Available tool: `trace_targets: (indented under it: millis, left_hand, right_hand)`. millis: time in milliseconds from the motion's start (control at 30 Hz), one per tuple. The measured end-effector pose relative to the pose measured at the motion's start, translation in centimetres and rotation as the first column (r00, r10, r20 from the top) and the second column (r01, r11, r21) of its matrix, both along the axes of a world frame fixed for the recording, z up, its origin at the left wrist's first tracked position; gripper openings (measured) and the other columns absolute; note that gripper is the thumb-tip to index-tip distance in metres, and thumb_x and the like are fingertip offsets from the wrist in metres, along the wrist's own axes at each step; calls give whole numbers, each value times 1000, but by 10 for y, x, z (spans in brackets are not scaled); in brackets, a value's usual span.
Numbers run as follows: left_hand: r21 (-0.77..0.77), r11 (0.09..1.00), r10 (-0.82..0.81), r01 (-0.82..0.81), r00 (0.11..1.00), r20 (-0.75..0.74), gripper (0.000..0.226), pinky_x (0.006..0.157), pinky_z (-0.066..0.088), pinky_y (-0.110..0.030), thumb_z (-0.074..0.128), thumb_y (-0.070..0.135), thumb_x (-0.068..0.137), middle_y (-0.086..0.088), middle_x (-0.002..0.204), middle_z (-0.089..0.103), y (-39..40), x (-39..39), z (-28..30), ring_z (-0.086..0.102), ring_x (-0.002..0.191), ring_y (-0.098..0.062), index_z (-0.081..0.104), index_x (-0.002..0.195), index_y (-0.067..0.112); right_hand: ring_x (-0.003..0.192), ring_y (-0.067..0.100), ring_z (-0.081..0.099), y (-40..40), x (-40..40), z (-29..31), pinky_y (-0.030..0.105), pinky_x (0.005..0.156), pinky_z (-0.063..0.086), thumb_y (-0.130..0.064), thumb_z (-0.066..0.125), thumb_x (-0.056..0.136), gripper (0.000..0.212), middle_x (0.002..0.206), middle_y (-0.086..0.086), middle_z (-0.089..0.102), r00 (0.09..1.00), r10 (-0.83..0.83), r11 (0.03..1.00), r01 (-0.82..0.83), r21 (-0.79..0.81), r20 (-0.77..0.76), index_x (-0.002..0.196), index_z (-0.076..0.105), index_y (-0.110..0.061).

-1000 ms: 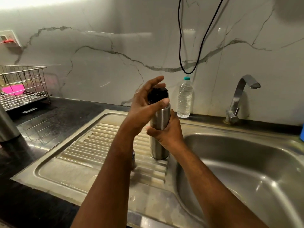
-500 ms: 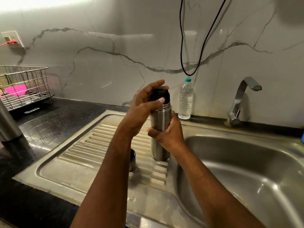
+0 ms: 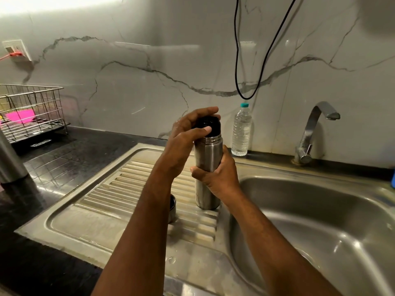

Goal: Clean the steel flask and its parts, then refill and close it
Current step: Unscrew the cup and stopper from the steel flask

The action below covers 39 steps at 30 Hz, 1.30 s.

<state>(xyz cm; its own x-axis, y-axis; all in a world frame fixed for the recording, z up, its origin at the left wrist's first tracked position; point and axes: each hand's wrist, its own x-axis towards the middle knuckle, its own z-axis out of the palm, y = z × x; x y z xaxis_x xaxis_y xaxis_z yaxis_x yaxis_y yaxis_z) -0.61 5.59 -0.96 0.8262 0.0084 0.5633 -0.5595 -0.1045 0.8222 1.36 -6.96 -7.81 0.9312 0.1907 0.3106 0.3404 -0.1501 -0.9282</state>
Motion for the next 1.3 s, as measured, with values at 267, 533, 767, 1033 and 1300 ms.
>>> trace_targets:
  millis: [267, 533, 767, 1033, 1300]
  left_hand:
    - [143, 816, 534, -560, 825, 184, 71, 85, 59, -16, 83, 67, 67, 11, 112, 74, -22, 2, 1, 69, 104, 2, 71, 122, 23]
    - [98, 982, 161, -159, 987, -19, 54, 104, 58, -34, 74, 17, 90, -5, 134, 70, 4, -5, 6, 66, 126, -16, 61, 143, 15]
    - [309, 698, 607, -646, 762, 223, 68, 73, 48, 0, 91, 62, 65, 7, 112, 77, -16, -6, 29, 68, 91, 1, 78, 119, 23]
    - [306, 794, 547, -526, 837, 21, 67, 89, 56, -18, 89, 60, 66, 12, 113, 74, 3, -50, 64, 69, 104, -4, 74, 122, 26]
    - [20, 881, 458, -472, 845, -276, 64, 82, 64, -26, 98, 26, 53, 1, 104, 78, 6, -114, -13, 77, 93, -8, 71, 110, 15]
  right_hand:
    - [104, 13, 60, 1, 0, -2, 35, 91, 53, -20, 94, 70, 78, 121, -4, 61, 1000, 15, 999, -14, 29, -22, 128, 45, -32]
    - [91, -2, 55, 0, 2, -3, 20, 77, 45, -23, 93, 72, 77, 103, -23, 51, 1000, 19, 1000, -19, 10, -7, 130, 43, -32]
    - [101, 11, 64, 0, 3, -6, 38, 92, 57, -26, 95, 68, 80, 116, -8, 62, 1000, 1, 1000, -1, 11, 11, 133, 49, -27]
    - [107, 15, 65, -3, 4, -7, 45, 96, 58, -31, 97, 65, 80, 118, -4, 64, 999, 13, 1000, -13, -10, 38, 131, 51, -27]
    - [109, 14, 67, -4, 1, 0, 44, 98, 57, -30, 99, 61, 81, 118, -4, 69, 1000, -16, 1000, 16, -6, 10, 129, 55, -24]
